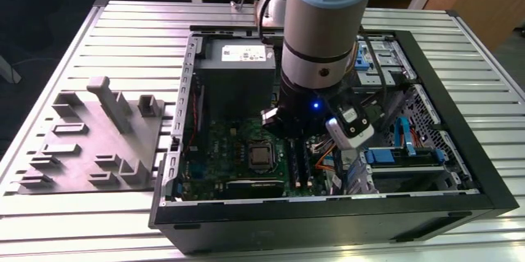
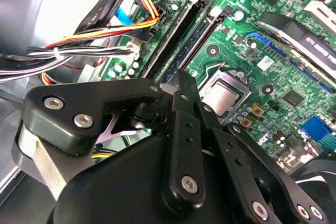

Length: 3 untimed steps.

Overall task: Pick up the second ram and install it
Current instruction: 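Press down the second ram until it locks into place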

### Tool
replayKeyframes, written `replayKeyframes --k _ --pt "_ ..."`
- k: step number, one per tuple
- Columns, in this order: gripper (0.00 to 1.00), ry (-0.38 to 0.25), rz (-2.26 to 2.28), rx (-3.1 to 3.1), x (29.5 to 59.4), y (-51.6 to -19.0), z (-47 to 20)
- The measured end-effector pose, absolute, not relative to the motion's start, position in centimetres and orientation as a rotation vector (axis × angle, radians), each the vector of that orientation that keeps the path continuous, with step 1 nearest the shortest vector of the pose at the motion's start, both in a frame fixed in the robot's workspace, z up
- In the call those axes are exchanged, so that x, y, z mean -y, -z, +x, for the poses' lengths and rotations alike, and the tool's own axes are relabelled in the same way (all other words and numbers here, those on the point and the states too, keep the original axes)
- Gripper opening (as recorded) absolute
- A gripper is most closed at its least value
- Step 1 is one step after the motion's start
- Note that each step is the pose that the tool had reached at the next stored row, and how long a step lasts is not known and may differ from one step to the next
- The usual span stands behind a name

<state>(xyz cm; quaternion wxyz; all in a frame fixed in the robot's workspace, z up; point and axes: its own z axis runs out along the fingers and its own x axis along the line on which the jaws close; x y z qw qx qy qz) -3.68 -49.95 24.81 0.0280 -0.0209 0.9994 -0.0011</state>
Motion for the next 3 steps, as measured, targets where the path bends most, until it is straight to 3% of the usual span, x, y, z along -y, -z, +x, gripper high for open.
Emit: replayKeyframes --k 3 --pt "0.10 0.004 -0.064 -3.085 49.95 -24.86 -3.68"
